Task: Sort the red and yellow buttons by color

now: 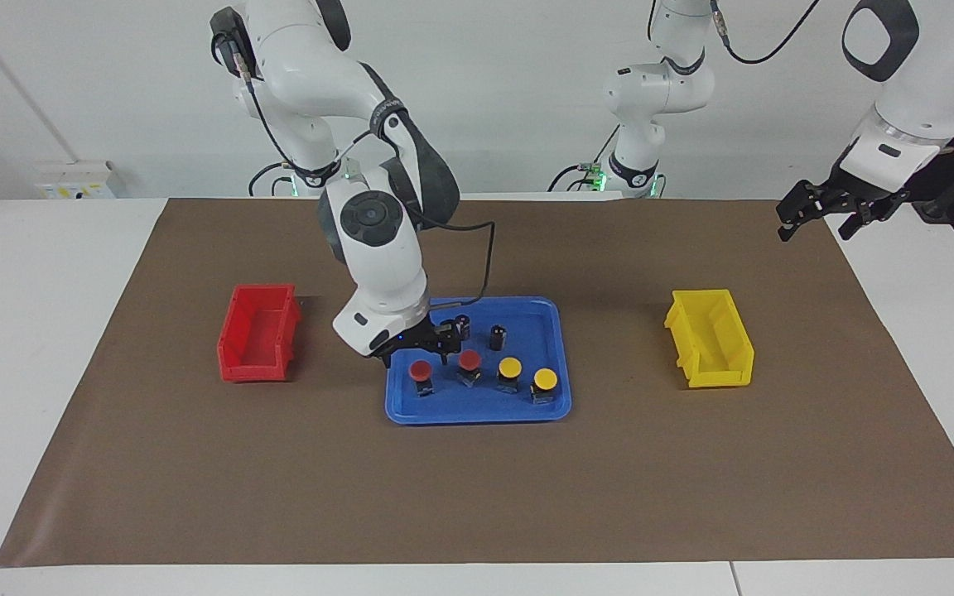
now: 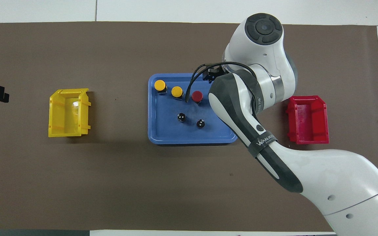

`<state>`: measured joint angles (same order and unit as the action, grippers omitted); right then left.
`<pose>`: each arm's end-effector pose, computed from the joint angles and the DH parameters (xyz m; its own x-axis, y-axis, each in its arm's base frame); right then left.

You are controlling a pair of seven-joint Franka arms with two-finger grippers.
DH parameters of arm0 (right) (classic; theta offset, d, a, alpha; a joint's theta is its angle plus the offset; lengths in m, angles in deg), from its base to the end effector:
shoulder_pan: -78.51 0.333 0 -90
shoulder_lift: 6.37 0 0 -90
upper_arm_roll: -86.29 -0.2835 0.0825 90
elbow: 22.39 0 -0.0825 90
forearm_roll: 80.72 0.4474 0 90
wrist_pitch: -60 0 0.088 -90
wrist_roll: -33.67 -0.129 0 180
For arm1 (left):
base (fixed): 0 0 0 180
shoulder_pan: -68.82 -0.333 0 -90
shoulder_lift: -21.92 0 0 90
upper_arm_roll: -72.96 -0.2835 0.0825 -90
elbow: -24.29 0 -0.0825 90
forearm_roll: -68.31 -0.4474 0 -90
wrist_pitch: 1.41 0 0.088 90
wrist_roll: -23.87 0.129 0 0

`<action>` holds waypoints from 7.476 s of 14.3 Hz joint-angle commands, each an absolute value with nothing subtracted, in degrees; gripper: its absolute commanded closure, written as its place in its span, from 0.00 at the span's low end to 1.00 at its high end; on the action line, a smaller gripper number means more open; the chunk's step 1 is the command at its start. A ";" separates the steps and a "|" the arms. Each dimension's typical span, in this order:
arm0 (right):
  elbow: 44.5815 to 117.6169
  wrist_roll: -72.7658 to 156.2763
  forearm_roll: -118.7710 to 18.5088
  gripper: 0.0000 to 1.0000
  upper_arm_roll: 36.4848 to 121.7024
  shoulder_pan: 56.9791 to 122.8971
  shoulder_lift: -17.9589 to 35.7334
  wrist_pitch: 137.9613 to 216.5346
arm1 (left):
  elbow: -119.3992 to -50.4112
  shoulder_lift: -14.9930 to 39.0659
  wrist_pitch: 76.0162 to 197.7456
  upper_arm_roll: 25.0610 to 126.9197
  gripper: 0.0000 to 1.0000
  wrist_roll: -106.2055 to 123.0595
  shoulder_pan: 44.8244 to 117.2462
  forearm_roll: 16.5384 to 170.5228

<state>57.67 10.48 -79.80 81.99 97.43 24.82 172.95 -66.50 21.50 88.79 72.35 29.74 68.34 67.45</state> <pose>0.6973 0.2922 0.3222 0.9998 -0.0171 0.0069 -0.0167 -0.9980 -0.0615 0.6192 0.0137 0.5584 0.9963 -0.0834 -0.0191 -0.0836 -0.9964 -0.0132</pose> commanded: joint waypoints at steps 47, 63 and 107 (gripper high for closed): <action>100.29 40.79 -78.79 0.85 81.99 71.04 -5.13 176.44 | -65.14 7.12 98.51 71.47 0.99 8.27 85.99 68.48; 108.30 44.30 -79.14 0.80 81.99 71.04 -7.68 183.66 | -105.25 24.56 128.91 71.47 0.99 22.90 73.04 65.41; 63.65 3.87 -79.84 0.23 80.41 102.86 24.75 181.20 | -76.34 7.42 123.92 72.61 0.12 -11.20 95.18 65.76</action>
